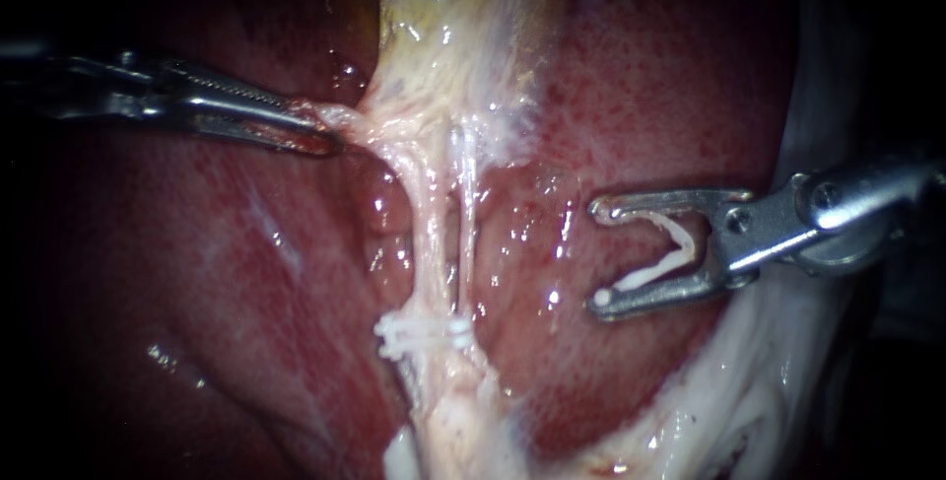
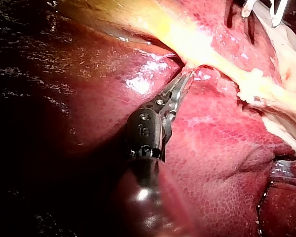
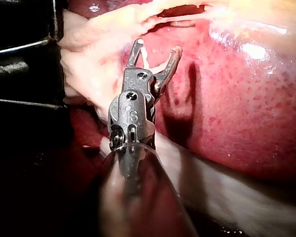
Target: Clipping third clip left tube
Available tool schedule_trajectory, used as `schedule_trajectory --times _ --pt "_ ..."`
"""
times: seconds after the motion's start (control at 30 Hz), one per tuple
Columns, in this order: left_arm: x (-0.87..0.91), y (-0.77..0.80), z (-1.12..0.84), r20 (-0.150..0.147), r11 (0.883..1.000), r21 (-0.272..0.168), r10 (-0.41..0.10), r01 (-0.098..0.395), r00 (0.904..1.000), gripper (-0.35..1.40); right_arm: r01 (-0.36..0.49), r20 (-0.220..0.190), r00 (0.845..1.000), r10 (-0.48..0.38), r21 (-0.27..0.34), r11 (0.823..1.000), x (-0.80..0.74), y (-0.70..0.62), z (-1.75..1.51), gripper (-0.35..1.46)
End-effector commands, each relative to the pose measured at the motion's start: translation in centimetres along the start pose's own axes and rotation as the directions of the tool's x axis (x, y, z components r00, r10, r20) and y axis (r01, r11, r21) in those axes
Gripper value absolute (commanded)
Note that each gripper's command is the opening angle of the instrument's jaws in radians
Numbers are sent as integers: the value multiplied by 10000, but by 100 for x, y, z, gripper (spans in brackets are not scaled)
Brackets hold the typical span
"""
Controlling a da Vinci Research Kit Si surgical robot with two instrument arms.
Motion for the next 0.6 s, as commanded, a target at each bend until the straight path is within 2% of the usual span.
schedule_trajectory --times 0.03,0.17,0.3,0.43,0.5,0.6 --pt "4 1 -6 5 10000 -37 -17 17 10000 -35 4 -1 10000 -4 0 10000 0 0 0 50" --pt "19 4 -33 2 9999 62 -99 99 10000 -35 0 -1 10000 0 -8 10000 1 0 2 50" --pt "31 8 -58 -156 9997 239 -11 15 9999 -35 -19 -12 10000 19 44 10000 5 1 9 50" --pt "34 10 -64 -222 9996 273 19 -13 9998 -35 -41 -39 10000 42 178 9998 14 0 24 50" --pt "33 10 -62 -224 9996 289 19 -12 9997 -35 -461 -65 9989 464 330 9984 20 -1 38 50" --pt "33 10 -61 -225 9996 295 19 -12 9997 -35 -1027 -317 9940 1047 576 9930 27 -3 60 50"
